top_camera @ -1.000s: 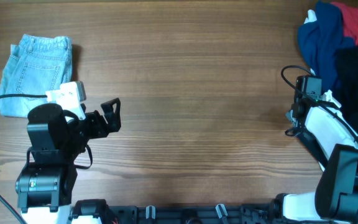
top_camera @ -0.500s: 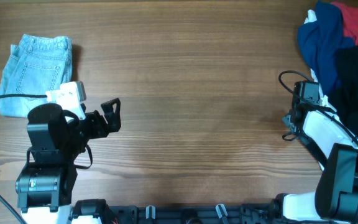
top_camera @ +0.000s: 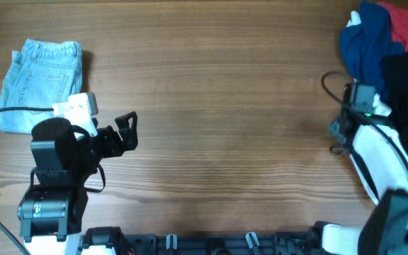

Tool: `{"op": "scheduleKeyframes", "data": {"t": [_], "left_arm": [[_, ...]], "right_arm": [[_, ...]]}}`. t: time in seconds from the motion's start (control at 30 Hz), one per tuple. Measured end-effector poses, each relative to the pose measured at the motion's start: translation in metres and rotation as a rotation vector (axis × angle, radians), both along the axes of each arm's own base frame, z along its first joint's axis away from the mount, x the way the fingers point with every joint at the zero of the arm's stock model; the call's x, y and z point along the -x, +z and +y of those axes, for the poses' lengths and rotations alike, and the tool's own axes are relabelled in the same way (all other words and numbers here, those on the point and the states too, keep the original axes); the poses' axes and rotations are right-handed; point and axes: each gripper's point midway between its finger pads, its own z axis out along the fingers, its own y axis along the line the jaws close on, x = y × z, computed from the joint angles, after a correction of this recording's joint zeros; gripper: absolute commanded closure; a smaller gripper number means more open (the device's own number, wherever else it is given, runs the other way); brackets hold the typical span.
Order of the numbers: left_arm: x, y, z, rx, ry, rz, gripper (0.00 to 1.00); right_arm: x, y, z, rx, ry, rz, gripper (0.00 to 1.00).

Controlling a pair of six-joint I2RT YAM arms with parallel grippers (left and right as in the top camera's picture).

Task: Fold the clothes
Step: 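Reach the right gripper into the clothes pile and grasp black trousers, then drag the black trousers with the right gripper to the table center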

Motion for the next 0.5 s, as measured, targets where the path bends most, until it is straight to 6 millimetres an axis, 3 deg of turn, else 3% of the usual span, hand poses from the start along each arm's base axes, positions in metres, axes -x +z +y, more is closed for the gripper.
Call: {"op": "scheduleKeyframes", "data": {"t": [0.07,0.17,0.23,0.3,0.4,0.5], "left_arm": [[0.0,0.0,0.0,0.0,0.0,0.0,0.0],[0.0,0.0,0.0,0.0,0.0,0.0,0.0],[0.0,0.0,0.0,0.0,0.0,0.0,0.0],[0.0,0.0,0.0,0.0,0.0,0.0,0.0],[0.0,0.0,0.0,0.0,0.0,0.0,0.0],[0.0,0.0,0.0,0.0,0.0,0.0,0.0]], "right_arm": [[-0.019,0.037,0.003,0.003,0.064,-0.093,0.96],[-0.046,0.112,0.019,0.016,0.203,-0.276,0.96],[-0.057,0.164,0.043,0.029,0.324,-0.399,0.96],[-0.06,0.204,0.081,0.018,0.471,-0.489,0.96],[-0.058,0.217,0.126,-0.022,0.63,-0.52,0.96],[-0.057,0.201,0.179,-0.09,0.785,-0.468,0.96]]}}
